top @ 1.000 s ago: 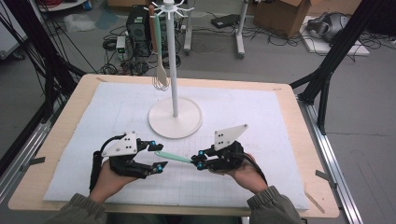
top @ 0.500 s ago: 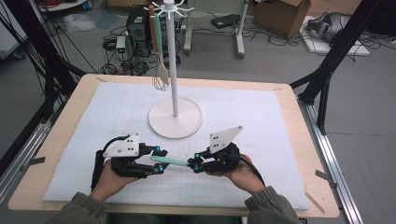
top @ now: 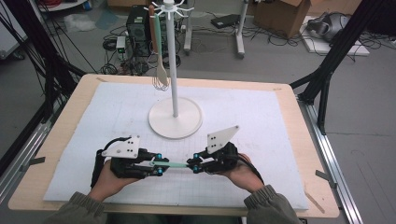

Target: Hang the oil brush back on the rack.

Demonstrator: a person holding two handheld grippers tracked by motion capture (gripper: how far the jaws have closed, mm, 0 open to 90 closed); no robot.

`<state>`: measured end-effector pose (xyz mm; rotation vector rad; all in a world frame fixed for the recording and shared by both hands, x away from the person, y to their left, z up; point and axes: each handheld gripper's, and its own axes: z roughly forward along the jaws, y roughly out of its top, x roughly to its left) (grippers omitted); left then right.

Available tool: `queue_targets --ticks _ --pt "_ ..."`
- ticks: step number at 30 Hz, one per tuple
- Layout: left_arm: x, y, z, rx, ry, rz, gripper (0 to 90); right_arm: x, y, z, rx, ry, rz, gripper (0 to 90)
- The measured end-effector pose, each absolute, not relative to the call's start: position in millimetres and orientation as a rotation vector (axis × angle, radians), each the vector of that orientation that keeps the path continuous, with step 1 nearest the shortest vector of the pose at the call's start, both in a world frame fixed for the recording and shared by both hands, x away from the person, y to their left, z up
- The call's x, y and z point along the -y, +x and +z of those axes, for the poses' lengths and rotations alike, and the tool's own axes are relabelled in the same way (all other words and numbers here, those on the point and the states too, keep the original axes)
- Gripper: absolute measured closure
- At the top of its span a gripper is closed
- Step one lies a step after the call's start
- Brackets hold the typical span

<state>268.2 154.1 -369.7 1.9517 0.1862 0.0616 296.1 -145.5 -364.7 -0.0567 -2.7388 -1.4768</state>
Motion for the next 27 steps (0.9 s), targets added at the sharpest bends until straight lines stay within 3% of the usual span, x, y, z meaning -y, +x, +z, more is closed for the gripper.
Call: queue_targets --ticks 4,7,10,27 --pt "-153.4 268.3 -370.7 -0.185 1.963 0.055 76.0 142.9 296.5 -367.5 2.738 -0.041 -1.439 79.8" --pt "-152.8 267.7 -370.2 -0.183 1.964 0.053 76.0 140.4 297.3 -370.0 2.750 -0.052 -1.428 72.1" --pt "-151.5 267.1 -369.0 -0.170 1.968 0.057 76.1 136.9 297.3 -371.9 2.745 -0.032 -1.398 70.4" --pt "-152.9 268.1 -369.0 -0.161 1.978 0.058 75.1 128.7 296.0 -372.7 2.734 0.009 -1.387 79.6"
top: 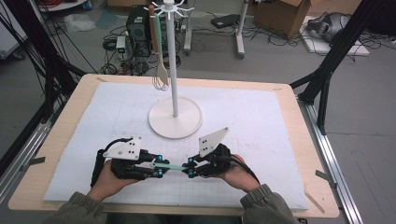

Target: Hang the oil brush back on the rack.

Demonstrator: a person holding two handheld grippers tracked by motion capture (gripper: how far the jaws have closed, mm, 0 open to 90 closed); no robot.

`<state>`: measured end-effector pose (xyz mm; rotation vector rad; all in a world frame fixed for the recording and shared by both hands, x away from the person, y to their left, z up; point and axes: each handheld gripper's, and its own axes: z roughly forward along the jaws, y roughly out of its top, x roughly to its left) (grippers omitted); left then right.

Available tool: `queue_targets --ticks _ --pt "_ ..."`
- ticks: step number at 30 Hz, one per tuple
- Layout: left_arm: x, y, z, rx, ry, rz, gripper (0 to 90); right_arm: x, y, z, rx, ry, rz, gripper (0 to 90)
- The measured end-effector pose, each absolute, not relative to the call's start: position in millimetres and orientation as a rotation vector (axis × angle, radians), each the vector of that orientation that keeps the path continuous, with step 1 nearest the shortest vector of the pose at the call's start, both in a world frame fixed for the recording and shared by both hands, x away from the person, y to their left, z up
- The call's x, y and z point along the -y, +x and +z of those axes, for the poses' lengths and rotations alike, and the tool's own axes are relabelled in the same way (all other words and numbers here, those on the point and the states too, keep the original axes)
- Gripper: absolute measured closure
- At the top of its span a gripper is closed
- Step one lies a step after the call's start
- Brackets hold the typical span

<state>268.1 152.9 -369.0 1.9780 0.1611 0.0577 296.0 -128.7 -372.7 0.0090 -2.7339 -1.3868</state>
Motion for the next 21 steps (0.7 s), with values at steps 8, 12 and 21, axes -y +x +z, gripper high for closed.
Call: queue_targets --ticks 8,12,21 --pt "-154.2 270.8 -368.8 -0.200 1.978 0.068 73.1 128.5 291.9 -369.0 2.812 0.023 -1.411 80.5" --pt "-154.9 271.4 -369.5 -0.210 1.981 0.066 73.1 127.9 290.1 -367.9 2.844 0.035 -1.427 80.6" --pt "-155.2 273.5 -369.0 -0.208 1.992 0.051 73.4 127.7 288.2 -366.7 2.865 0.044 -1.427 80.8"
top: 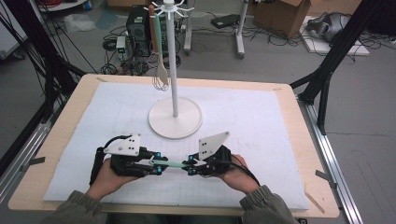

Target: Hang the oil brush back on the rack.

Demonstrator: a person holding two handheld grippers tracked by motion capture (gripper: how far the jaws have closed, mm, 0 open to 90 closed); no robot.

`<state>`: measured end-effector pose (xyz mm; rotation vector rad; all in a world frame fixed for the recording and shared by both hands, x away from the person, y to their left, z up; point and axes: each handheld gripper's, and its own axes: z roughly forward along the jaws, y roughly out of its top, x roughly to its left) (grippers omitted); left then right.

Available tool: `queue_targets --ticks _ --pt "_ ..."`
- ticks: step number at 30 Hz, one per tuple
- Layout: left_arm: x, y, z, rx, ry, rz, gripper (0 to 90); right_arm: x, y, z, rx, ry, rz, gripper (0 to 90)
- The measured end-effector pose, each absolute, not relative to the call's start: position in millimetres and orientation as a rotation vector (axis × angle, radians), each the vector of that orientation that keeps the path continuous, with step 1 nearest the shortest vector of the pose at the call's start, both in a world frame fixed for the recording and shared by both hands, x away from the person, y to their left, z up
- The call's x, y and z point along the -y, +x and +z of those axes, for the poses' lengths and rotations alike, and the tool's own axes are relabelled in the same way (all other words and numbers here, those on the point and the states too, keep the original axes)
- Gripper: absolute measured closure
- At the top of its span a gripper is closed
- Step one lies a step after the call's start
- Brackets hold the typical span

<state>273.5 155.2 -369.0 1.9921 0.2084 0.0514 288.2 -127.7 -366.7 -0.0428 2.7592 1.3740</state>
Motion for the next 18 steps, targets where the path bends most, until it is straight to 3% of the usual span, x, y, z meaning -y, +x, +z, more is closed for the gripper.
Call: queue_targets --ticks 8,18 --pt "-157.1 275.8 -369.9 -0.232 1.991 0.048 71.7 130.3 288.6 -366.0 -2.750 -0.027 1.381 80.9" --pt "-153.4 274.0 -369.4 -0.161 2.057 0.029 82.8 134.1 289.9 -366.0 -2.778 -0.036 1.393 82.3"
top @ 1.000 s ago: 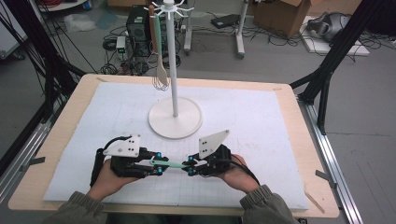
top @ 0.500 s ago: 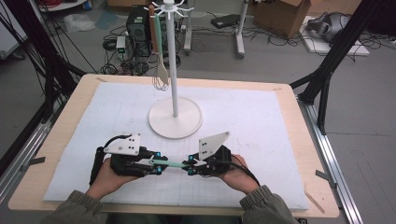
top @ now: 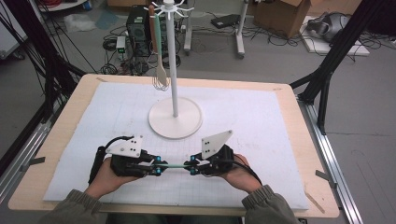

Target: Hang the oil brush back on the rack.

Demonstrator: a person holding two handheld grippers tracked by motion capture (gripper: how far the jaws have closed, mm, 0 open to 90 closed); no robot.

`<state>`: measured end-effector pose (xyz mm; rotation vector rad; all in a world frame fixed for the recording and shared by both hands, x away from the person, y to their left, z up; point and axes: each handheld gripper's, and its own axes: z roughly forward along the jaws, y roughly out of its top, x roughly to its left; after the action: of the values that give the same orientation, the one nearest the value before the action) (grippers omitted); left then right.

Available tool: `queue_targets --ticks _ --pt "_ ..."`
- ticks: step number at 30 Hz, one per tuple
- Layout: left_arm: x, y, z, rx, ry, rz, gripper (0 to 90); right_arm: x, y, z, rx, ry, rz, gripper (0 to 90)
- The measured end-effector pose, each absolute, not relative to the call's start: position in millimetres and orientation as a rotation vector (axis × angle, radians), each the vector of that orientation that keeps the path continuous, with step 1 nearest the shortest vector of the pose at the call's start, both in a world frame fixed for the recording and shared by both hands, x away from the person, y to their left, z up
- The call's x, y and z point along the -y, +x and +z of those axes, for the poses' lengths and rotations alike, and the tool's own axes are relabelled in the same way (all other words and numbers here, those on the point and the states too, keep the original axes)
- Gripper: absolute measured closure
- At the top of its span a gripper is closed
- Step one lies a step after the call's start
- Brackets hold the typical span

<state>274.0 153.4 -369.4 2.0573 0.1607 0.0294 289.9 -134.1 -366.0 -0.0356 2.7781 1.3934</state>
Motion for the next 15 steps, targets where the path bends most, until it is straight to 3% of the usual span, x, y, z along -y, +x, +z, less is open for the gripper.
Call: queue_targets --ticks 8,10,12,15 --pt "-151.7 273.6 -370.1 -0.154 2.060 0.025 81.6 131.7 289.9 -368.4 -2.810 -0.070 1.353 84.5" --pt "-153.4 273.8 -370.5 -0.199 2.031 0.056 78.6 132.3 289.9 -368.1 -2.807 -0.052 1.358 84.8" --pt "-156.8 275.6 -369.4 -0.236 1.995 0.060 67.0 135.6 291.0 -368.3 -2.770 0.000 1.417 84.9" --pt "-159.6 276.3 -366.3 -0.249 1.968 0.065 65.5 137.5 291.7 -368.5 -2.749 0.033 1.470 84.9"
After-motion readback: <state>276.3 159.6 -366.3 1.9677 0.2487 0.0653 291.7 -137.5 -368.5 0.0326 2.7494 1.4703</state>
